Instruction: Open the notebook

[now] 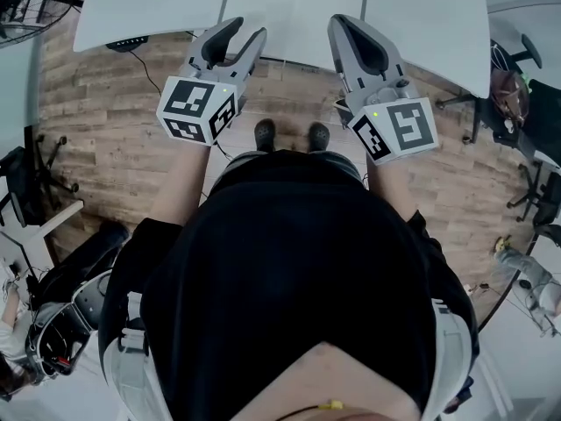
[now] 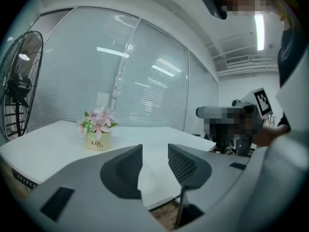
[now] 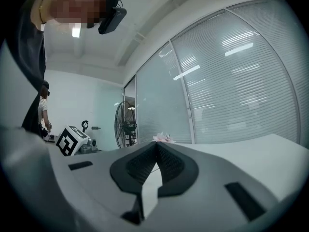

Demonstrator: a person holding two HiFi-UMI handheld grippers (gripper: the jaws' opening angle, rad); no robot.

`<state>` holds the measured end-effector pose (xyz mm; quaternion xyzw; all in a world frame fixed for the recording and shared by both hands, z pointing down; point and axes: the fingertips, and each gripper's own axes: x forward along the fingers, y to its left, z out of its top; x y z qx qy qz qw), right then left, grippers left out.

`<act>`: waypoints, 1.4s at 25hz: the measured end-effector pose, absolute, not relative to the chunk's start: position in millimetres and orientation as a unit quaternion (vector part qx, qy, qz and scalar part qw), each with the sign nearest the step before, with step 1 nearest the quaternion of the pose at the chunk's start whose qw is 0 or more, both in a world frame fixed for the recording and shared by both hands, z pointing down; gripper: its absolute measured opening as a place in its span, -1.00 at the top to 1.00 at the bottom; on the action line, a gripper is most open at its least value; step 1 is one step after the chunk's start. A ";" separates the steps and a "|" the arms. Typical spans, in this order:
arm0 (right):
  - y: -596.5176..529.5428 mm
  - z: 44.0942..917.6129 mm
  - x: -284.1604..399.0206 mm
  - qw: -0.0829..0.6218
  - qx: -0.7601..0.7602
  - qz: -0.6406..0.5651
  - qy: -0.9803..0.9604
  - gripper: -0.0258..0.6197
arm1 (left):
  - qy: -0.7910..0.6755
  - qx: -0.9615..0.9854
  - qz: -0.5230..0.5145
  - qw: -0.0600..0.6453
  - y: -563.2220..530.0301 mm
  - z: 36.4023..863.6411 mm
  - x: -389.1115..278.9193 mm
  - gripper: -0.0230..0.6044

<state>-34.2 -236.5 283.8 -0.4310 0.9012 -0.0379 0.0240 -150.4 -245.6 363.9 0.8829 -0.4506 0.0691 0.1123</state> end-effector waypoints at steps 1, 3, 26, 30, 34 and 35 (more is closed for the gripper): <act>-236.4 283.1 -30.4 0.024 -0.432 -0.037 0.901 0.91 | -0.449 0.885 0.068 0.108 -245.9 360.2 -145.5 0.40; -236.2 282.0 -22.5 0.024 -0.435 -0.035 0.900 0.91 | -0.444 0.888 0.067 0.100 -246.7 353.6 -135.1 0.40; -225.3 260.5 54.9 0.039 -0.447 -0.010 0.894 0.91 | -0.420 0.905 0.044 0.039 -235.1 303.7 -45.5 0.48; -226.1 254.5 55.8 0.042 -0.441 -0.002 0.897 0.91 | -0.424 0.904 0.038 0.033 -236.5 296.5 -43.4 0.54; -226.5 249.7 60.7 0.042 -0.433 0.005 0.900 0.91 | -0.426 0.904 0.026 0.025 -234.9 289.0 -35.8 0.68; -226.9 248.8 62.1 0.042 -0.432 0.006 0.901 0.91 | -0.426 0.904 0.024 0.023 -234.9 287.4 -33.9 0.71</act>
